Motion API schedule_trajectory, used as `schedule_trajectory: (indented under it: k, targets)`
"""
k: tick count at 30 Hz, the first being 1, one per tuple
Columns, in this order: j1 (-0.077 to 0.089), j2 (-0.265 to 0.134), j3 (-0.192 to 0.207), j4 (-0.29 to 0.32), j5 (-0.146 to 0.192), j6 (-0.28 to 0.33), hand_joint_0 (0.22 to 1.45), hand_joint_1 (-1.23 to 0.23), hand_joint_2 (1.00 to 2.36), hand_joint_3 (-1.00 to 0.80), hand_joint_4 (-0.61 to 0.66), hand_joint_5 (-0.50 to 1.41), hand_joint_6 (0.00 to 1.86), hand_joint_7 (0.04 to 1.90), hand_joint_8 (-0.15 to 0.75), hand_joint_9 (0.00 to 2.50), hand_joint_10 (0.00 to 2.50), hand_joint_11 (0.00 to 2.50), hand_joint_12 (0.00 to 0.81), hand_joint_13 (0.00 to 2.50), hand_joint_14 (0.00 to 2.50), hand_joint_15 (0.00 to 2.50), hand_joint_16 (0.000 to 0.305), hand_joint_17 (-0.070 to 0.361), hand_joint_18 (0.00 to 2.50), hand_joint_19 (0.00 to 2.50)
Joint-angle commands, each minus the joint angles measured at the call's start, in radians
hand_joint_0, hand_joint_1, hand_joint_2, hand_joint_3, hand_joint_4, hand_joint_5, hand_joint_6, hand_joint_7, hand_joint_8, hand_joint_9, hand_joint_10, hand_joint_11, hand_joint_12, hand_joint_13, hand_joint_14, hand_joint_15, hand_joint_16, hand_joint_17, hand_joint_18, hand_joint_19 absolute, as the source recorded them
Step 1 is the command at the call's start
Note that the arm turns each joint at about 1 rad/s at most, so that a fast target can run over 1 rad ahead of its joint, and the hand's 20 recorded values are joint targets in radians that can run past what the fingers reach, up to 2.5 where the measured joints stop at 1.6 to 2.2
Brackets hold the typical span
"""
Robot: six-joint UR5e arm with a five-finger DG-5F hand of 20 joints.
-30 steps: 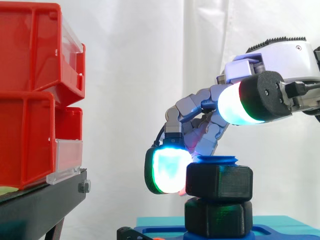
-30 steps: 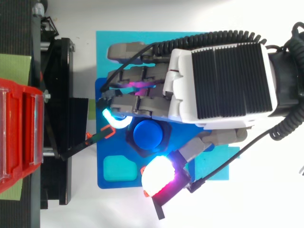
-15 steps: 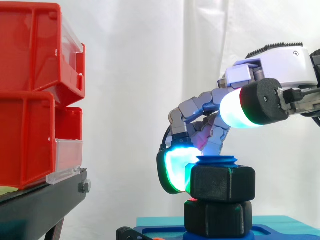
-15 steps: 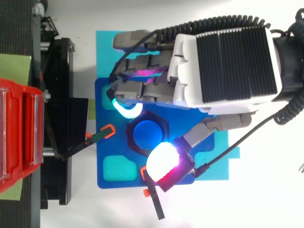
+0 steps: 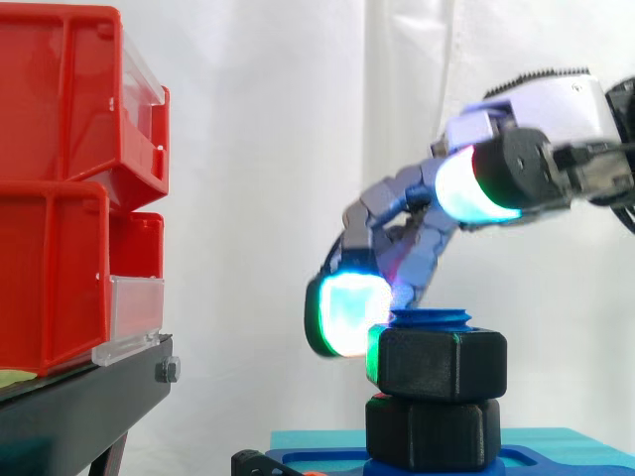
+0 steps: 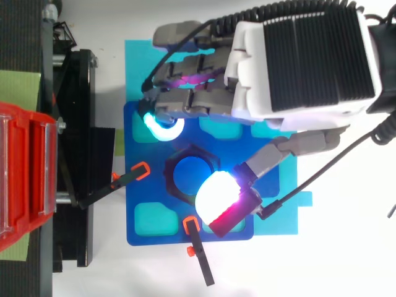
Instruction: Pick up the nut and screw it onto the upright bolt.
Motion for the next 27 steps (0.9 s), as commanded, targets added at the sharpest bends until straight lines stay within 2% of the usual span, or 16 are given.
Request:
schedule_trajectory:
  k: [1, 2, 4, 5, 6, 14, 16, 20, 23, 27]
  targets:
    - [-0.001, 0.000, 0.081, -0.099, 0.005, 0.014, 0.54, -0.17, 1.00, -0.50, 0.24, -0.11, 0.50, 0.83, 0.267, 0.83, 0.00, 0.00, 0.294, 0.57, 0.00, 0.00, 0.025, 0.056, 0.16, 0.00]
    - [-0.001, 0.000, 0.081, -0.099, 0.005, 0.014, 0.53, -0.17, 1.00, -0.50, 0.24, -0.11, 0.50, 0.82, 0.265, 0.82, 0.00, 0.00, 0.294, 0.57, 0.00, 0.00, 0.025, 0.056, 0.16, 0.00]
    - [0.003, 0.000, 0.125, -0.139, 0.005, 0.035, 0.53, -0.17, 1.00, -0.50, 0.24, -0.11, 0.50, 0.82, 0.266, 0.82, 0.00, 0.00, 0.293, 0.57, 0.00, 0.00, 0.025, 0.056, 0.16, 0.00]
    - [0.005, 0.000, 0.135, -0.152, 0.005, 0.040, 0.53, -0.17, 1.00, -0.50, 0.24, -0.11, 0.50, 0.82, 0.266, 0.82, 0.00, 0.00, 0.294, 0.57, 0.00, 0.00, 0.025, 0.056, 0.16, 0.00]
    - [0.008, 0.000, 0.167, -0.191, 0.005, 0.038, 0.53, -0.16, 1.00, -0.50, 0.24, -0.11, 0.50, 0.81, 0.265, 0.82, 0.00, 0.00, 0.294, 0.57, 0.00, 0.00, 0.025, 0.056, 0.16, 0.00]
    - [0.023, 0.000, 0.150, -0.182, 0.022, 0.037, 0.53, -0.17, 1.00, -0.50, 0.24, -0.11, 0.50, 0.82, 0.263, 0.81, 0.00, 0.00, 0.294, 0.57, 0.00, 0.00, 0.025, 0.057, 0.15, 0.00]
    - [0.037, 0.000, 0.142, -0.159, 0.041, 0.038, 0.53, -0.17, 1.00, -0.50, 0.24, -0.11, 0.50, 0.81, 0.263, 0.81, 0.00, 0.00, 0.295, 0.56, 0.00, 0.00, 0.025, 0.056, 0.15, 0.00]
    - [0.051, -0.001, 0.139, -0.152, 0.059, 0.038, 0.53, -0.17, 1.00, -0.50, 0.23, -0.11, 0.50, 0.81, 0.264, 0.81, 0.00, 0.00, 0.293, 0.56, 0.00, 0.00, 0.025, 0.056, 0.15, 0.00]
    - [0.059, -0.001, 0.124, -0.145, 0.064, 0.038, 0.53, -0.17, 1.00, -0.50, 0.24, -0.11, 0.50, 0.81, 0.264, 0.81, 0.00, 0.00, 0.293, 0.56, 0.00, 0.00, 0.025, 0.056, 0.15, 0.00]
    - [0.068, -0.001, 0.087, -0.095, 0.073, 0.040, 0.53, -0.17, 1.00, -0.50, 0.24, -0.11, 0.50, 0.81, 0.264, 0.81, 0.00, 0.00, 0.292, 0.56, 0.00, 0.00, 0.025, 0.056, 0.15, 0.00]
